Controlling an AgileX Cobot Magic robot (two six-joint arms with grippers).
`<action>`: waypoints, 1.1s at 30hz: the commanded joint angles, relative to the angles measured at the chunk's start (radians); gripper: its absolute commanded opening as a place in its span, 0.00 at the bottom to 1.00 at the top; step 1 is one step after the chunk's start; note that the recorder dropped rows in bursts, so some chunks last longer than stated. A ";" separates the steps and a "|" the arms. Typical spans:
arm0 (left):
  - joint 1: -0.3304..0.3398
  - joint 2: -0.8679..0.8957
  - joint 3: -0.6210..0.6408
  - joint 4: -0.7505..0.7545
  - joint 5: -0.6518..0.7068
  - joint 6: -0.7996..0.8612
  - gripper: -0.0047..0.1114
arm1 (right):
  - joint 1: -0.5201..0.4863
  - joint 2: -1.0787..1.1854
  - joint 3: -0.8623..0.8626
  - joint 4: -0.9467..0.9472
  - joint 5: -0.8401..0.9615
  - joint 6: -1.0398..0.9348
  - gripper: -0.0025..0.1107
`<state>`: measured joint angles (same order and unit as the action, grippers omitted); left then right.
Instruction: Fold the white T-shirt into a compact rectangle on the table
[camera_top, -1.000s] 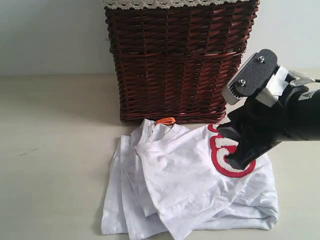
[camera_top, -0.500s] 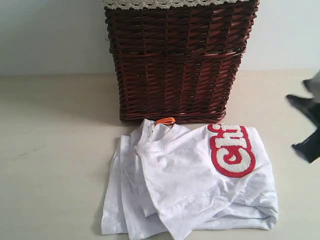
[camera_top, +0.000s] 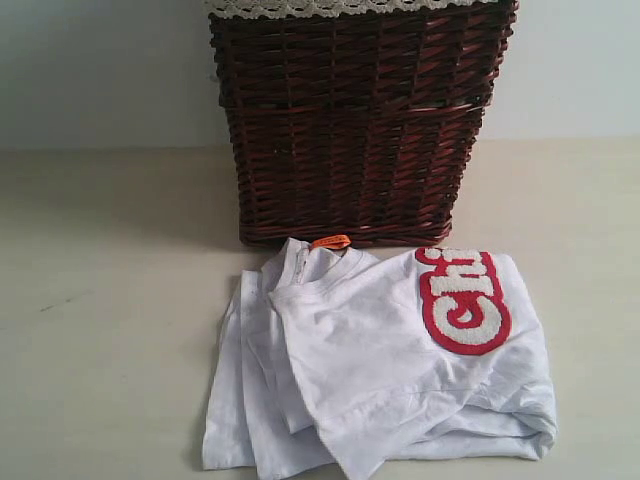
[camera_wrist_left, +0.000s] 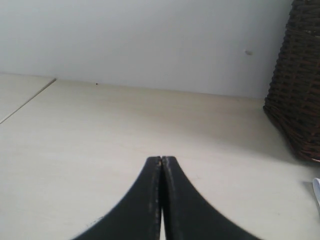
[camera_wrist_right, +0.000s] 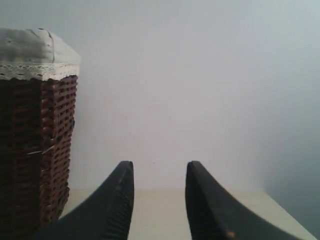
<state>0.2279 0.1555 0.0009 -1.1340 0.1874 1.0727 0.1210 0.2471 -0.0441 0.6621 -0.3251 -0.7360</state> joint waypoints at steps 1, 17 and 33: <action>0.002 -0.004 -0.001 0.003 0.001 -0.004 0.04 | -0.007 -0.247 0.044 -0.017 0.174 0.009 0.33; 0.002 -0.004 -0.001 0.003 0.001 -0.004 0.04 | -0.011 -0.247 0.044 -0.008 0.256 0.009 0.33; 0.002 -0.004 -0.001 0.003 0.001 -0.004 0.04 | -0.011 -0.247 0.044 -0.006 0.256 0.009 0.33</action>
<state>0.2279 0.1555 0.0009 -1.1340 0.1874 1.0727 0.1162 0.0063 -0.0043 0.6604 -0.0683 -0.7300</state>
